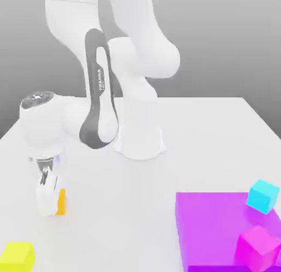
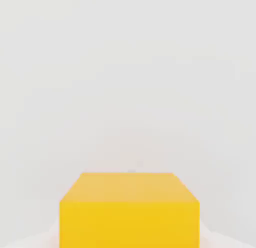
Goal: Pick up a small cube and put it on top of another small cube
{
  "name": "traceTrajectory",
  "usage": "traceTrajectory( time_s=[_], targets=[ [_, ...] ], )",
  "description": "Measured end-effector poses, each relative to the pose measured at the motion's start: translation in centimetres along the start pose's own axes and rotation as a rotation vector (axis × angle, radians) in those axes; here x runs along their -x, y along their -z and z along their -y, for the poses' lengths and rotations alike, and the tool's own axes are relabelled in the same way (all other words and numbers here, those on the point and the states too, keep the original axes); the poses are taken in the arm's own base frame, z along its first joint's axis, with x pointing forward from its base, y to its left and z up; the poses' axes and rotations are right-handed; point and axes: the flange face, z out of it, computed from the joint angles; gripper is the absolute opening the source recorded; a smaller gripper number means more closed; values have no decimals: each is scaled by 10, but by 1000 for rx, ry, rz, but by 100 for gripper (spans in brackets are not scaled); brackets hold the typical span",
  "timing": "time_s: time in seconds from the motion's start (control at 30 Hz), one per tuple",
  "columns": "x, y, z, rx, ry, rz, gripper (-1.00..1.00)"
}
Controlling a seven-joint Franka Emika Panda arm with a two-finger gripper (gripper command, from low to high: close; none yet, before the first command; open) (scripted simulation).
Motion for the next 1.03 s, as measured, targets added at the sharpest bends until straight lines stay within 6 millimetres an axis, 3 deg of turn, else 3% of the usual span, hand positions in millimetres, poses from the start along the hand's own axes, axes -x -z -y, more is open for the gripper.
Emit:
traceTrajectory(
  time_s=[0.07, 0.1, 0.23, 0.33, 0.47, 0.53, 0.63, 0.7, 0.73, 0.9, 0.93, 1.03],
  targets=[
    [0, 19, -1, 0, 1, -1, -100],
    [10, 27, 0, 0, 25, 0, -100],
    [117, 53, -2, -5, 277, 8, -100],
    [197, 72, -22, -6, 461, 13, -100],
    [295, 98, -76, -6, 705, 17, -100],
    [342, 111, -118, -5, 840, 16, -100],
    [398, 130, -190, -2, 1028, 12, -100],
    [426, 143, -245, 1, 1154, 7, -100],
    [434, 144, -263, 2, 1193, 4, -100],
    [439, 103, -267, -1, 1202, -2, -100],
    [438, 92, -268, 0, 1203, -1, 100],
    [438, 92, -268, 0, 1203, -1, 100]
  ],
)
